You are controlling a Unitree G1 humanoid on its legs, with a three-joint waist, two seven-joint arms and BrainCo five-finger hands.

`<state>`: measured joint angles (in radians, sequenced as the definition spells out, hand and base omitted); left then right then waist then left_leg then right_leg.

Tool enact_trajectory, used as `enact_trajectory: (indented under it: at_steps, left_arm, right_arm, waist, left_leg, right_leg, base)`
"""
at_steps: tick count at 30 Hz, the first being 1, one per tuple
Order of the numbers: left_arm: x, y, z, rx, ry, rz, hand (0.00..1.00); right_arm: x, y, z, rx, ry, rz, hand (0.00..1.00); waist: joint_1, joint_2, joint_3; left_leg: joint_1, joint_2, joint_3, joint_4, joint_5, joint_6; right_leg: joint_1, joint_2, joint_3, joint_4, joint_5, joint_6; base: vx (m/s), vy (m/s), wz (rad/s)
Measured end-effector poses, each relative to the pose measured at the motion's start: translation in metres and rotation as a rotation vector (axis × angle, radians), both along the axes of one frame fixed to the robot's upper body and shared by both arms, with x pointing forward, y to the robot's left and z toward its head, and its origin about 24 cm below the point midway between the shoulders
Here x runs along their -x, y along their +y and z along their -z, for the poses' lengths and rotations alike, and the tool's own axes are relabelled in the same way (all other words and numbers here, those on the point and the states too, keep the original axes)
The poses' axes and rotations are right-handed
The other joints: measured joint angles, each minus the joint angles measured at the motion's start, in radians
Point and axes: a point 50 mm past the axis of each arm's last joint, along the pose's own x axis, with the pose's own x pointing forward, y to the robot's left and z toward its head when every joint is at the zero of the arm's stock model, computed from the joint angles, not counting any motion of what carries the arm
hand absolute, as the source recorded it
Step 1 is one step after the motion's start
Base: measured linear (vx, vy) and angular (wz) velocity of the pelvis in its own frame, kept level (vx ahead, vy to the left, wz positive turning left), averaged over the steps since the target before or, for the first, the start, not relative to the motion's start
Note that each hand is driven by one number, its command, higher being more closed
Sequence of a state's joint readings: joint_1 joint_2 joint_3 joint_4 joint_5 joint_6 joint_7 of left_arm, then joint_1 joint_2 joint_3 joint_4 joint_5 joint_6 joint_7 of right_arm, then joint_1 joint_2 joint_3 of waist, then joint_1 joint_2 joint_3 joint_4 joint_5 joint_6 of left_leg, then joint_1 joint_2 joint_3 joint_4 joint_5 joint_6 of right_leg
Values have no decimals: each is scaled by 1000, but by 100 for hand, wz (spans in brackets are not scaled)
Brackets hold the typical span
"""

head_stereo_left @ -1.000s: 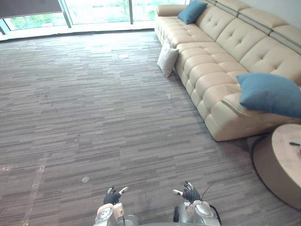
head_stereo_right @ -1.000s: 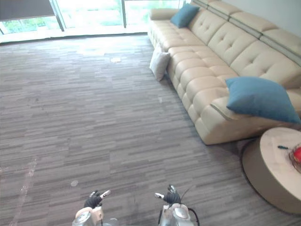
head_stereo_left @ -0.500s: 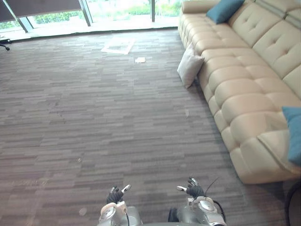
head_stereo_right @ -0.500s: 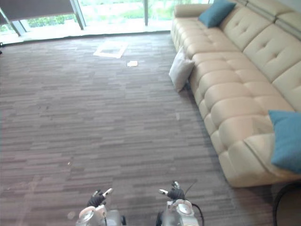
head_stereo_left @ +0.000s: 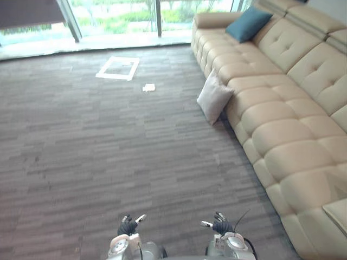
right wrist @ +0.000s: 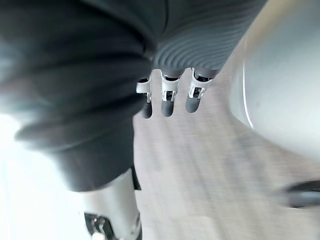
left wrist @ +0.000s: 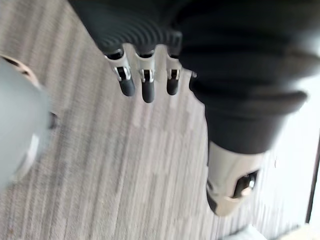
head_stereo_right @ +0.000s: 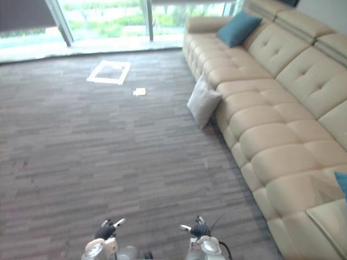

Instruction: Pick up cushions and gather them together orderly.

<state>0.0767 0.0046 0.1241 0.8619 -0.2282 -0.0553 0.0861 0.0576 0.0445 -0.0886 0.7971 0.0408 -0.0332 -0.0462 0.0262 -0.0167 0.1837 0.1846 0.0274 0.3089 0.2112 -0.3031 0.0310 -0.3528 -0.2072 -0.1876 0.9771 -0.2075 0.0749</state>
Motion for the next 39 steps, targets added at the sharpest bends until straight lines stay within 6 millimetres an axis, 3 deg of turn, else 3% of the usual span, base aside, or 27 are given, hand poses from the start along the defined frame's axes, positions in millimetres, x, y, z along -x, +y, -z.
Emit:
enact_trajectory:
  at_steps: [2,4,5,6,8,9,10,11,12,13,14,15,18,20,21,22,23,25,26,27,28,29,31,33,35,38,39]
  left_arm:
    - [-2,-5,2,13,11,14,0]
    - [-3,-9,3,24,17,16,0]
    - [1,-9,5,25,31,13,0]
    - [6,-10,7,31,51,7,0]
    - [7,-16,8,51,55,0,0]
    - [7,-18,8,57,54,-8,0]
    - [6,-18,7,68,48,-36,0]
    - [8,-16,8,67,51,-44,0]
    - [5,-14,6,61,37,-45,0]
    - [1,-9,2,49,7,-52,0]
    - [-2,-7,0,41,-8,-54,0]
    - [-4,-4,-3,30,-25,-53,0]
    - [-8,-1,-6,24,-54,-62,0]
    - [-7,-3,-5,24,-52,-52,0]
    - [-6,-2,-5,20,-50,-52,0]
    - [-5,1,-5,12,-45,-50,0]
    - [-4,8,-5,-6,-39,-47,0]
    - [-6,9,-5,-13,-39,-36,0]
    - [-5,8,-5,-17,-32,-18,0]
    - [-6,4,-4,-16,-29,7,0]
    - [-7,2,-4,-13,-26,15,0]
    - [-6,0,-3,-11,-20,30,0]
    - [-7,-5,-3,-1,-21,38,0]
    - [-7,-5,-3,0,-16,39,0]
    - [-3,-7,1,4,13,47,0]
    - [6,-8,6,11,54,53,0]
    - [7,-7,7,7,60,53,0]
  right_arm:
    - [-2,-5,-1,7,-8,19,0]
    - [-3,-10,-1,10,-11,44,0]
    - [-2,-11,-1,12,-8,45,0]
    - [-5,-13,-2,18,-14,40,0]
    - [-5,-19,-3,32,-15,44,0]
    - [-6,-22,-4,40,-18,40,0]
    - [-7,-22,-4,45,-17,31,0]
    - [-9,-22,-4,45,-14,31,0]
    - [-10,-17,-3,36,-8,26,0]
    - [-7,-9,-1,18,9,20,0]
    - [-5,-4,1,5,19,22,0]
    - [-3,1,3,-7,33,17,0]
    - [-6,3,2,-8,28,9,0]
    - [0,-5,5,9,53,23,0]
    - [5,-6,9,12,82,20,0]
    - [8,-5,12,11,99,18,0]
    - [8,-1,12,-1,102,16,0]
    - [12,-2,14,-1,116,20,0]
    - [13,-2,14,0,117,20,0]
    - [13,-3,13,3,113,21,0]
    - [12,-3,13,3,105,19,0]
    - [14,-2,13,0,109,20,0]
    - [12,-5,9,10,73,29,0]
    - [6,-6,4,12,38,31,0]
    - [3,-7,3,15,23,35,0]
    - [3,-8,4,13,32,45,0]
    - [4,-10,4,16,36,46,0]
  waist:
    - [-22,-10,3]
    - [-32,-11,1]
    - [-40,-14,-1]
    - [-47,-9,-6]
    - [-41,38,-13]
    - [-40,63,-14]
    - [-39,86,-8]
    - [-32,92,3]
    - [-28,101,13]
    - [-19,75,30]
    - [-14,66,30]
    - [-10,40,24]
    - [15,36,17]
    - [28,46,10]
    - [37,37,-4]
    - [38,20,-25]
    - [27,-12,-38]
    - [33,-27,-43]
    - [31,-33,-43]
    - [25,-24,-37]
    - [25,-19,-31]
    - [20,-16,-29]
    - [14,10,-19]
    - [1,6,-13]
    - [-21,-1,-12]
    - [-32,-13,-17]
    - [-37,-27,-18]
  left_leg:
    - [77,4,-25,-23,-38,-21]
    - [139,1,-52,-64,-70,-37]
    - [186,-7,-83,-83,-78,-36]
    - [209,1,-118,-70,-77,-37]
    - [146,60,-160,148,-54,-75]
    - [54,97,-189,368,9,-147]
    - [-58,134,-221,604,168,-202]
    - [-119,161,-221,737,218,-227]
    - [-185,201,-189,868,180,-188]
    - [-248,215,-146,917,128,-151]
    - [-284,214,-116,905,106,-139]
    - [-347,212,-71,844,79,-117]
    - [-446,183,-19,507,56,-104]
    - [-470,127,-51,76,189,-125]
    - [-477,111,-73,60,312,-125]
    - [-477,79,-69,69,329,-73]
    - [-488,52,-54,103,279,-34]
    - [-469,38,-16,191,198,11]
    - [-429,18,-10,192,169,26]
    - [-369,6,-12,171,133,27]
    - [-321,0,-14,155,107,21]
    - [-257,-9,-17,134,92,23]
    - [-127,-7,-13,50,60,20]
    - [-41,-6,-12,7,30,9]
    - [30,-1,-11,-38,16,-4]
    - [131,-18,-17,-109,-6,-42]
    - [156,-24,-31,-96,-16,-57]
  right_leg:
    - [-35,12,-95,-273,20,-15]
    - [-48,49,-108,-538,98,-3]
    - [-50,66,-82,-569,144,-41]
    - [-49,80,-57,-516,193,-108]
    - [-29,95,-79,-430,122,-148]
    - [0,111,-88,-419,77,-154]
    - [48,137,-91,-434,40,-164]
    - [89,158,-88,-454,24,-171]
    - [170,186,-76,-491,3,-178]
    - [271,194,-57,-550,-16,-175]
    - [320,193,-45,-587,-27,-180]
    - [375,192,-20,-647,-34,-172]
    - [474,177,46,-740,-33,-133]
    - [572,154,87,-821,-66,-78]
    - [608,139,111,-854,-77,-62]
    - [618,117,134,-865,-78,-60]
    - [601,79,145,-827,-66,-55]
    - [553,40,179,-652,-34,1]
    - [502,19,191,-501,8,37]
    - [411,10,210,-277,94,80]
    - [349,11,209,-130,101,79]
    - [289,12,197,6,81,65]
    - [171,23,119,86,28,32]
    - [68,20,20,20,-15,4]
    - [35,19,-99,-186,-21,-15]
    - [28,54,-189,-530,120,-79]
    - [30,64,-166,-523,172,-198]
  base:
    - [453,-65,44]
    - [668,-142,51]
    - [704,-166,58]
    - [743,-199,61]
    - [726,-226,34]
    - [704,-211,2]
    - [861,-205,-12]
    - [709,-120,-33]
    - [677,-78,-44]
    - [635,-48,-41]
    - [713,-51,-44]
    - [574,-17,-49]
    - [609,91,-77]
    - [628,245,-64]
    - [695,309,-61]
    - [729,320,-44]
    - [721,303,-22]
    - [795,367,-14]
    - [722,335,-15]
    - [556,249,-12]
    - [420,167,-7]
    - [469,131,-6]
    - [472,96,-9]
    - [425,13,-2]
    - [357,-30,17]
    - [568,-104,22]
    - [619,-146,11]
